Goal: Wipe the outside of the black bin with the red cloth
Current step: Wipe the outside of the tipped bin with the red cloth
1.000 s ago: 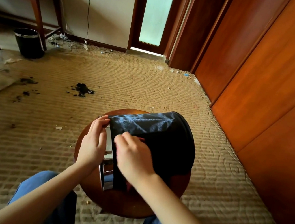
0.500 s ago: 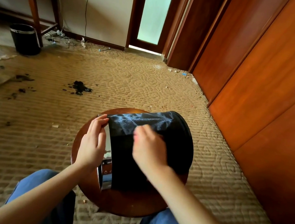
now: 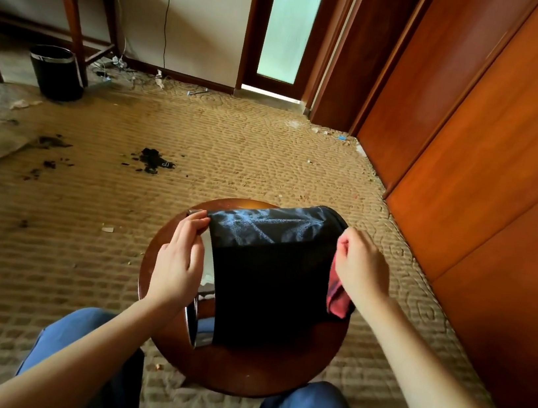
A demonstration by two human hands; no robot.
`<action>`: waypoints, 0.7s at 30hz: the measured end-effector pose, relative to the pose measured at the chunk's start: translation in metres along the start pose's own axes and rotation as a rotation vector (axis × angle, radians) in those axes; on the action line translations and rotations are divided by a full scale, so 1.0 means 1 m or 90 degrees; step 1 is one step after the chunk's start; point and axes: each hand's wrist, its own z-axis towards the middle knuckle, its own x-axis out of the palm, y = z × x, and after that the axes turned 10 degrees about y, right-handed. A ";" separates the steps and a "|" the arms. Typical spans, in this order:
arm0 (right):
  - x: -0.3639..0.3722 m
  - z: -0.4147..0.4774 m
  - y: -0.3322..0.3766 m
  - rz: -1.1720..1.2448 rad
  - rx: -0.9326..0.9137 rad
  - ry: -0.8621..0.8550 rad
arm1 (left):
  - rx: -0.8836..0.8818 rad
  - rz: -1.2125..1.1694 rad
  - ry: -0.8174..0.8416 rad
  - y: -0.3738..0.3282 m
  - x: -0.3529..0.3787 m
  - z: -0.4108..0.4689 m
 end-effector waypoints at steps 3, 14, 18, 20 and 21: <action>0.003 -0.007 0.031 -0.006 -0.021 0.010 | -0.011 -0.007 -0.006 0.001 0.000 0.000; 0.022 -0.052 0.143 0.035 -0.356 0.114 | 0.029 0.018 0.006 0.004 -0.005 -0.003; 0.006 -0.018 0.070 0.010 -0.194 0.082 | 0.036 0.023 0.004 0.001 -0.005 -0.005; -0.006 0.000 0.031 -0.001 -0.076 0.059 | 0.042 0.022 0.007 0.002 -0.006 -0.005; -0.011 0.006 0.017 0.000 -0.029 0.053 | 0.047 0.023 0.008 0.002 -0.005 -0.005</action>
